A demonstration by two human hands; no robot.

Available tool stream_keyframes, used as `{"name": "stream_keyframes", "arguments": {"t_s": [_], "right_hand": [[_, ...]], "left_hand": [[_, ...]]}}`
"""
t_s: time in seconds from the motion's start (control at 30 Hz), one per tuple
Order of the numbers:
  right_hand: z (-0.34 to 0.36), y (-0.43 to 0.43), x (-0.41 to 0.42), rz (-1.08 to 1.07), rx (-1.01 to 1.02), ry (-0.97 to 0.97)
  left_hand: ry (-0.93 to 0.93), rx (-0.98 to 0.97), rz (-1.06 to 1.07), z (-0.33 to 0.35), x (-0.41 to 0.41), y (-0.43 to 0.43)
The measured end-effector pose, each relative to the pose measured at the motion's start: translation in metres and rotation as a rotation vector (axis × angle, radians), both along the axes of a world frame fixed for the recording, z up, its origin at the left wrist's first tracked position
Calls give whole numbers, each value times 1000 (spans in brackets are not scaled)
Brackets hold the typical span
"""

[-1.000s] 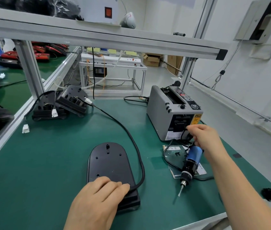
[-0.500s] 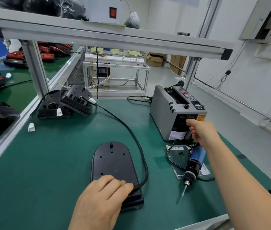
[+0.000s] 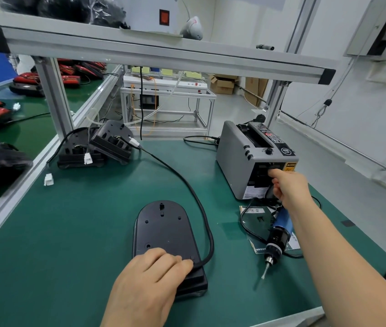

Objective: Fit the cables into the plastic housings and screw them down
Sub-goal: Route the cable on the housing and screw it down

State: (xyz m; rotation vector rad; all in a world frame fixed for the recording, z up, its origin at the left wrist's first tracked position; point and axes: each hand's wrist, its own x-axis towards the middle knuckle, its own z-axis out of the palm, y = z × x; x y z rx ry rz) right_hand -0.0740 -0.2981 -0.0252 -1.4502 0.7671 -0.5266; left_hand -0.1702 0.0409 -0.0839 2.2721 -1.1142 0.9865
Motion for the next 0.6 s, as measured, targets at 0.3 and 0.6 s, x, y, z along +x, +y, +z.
{"name": "stream_keyframes", "arguments": {"t_s": [0.3, 0.6], "right_hand": [[-3, 4, 3, -52, 9, -23], [-9, 11, 1, -94, 38, -89]], "left_hand": [[8, -33, -30, -2, 1, 0], [32, -26, -34, -4, 0, 1]]}}
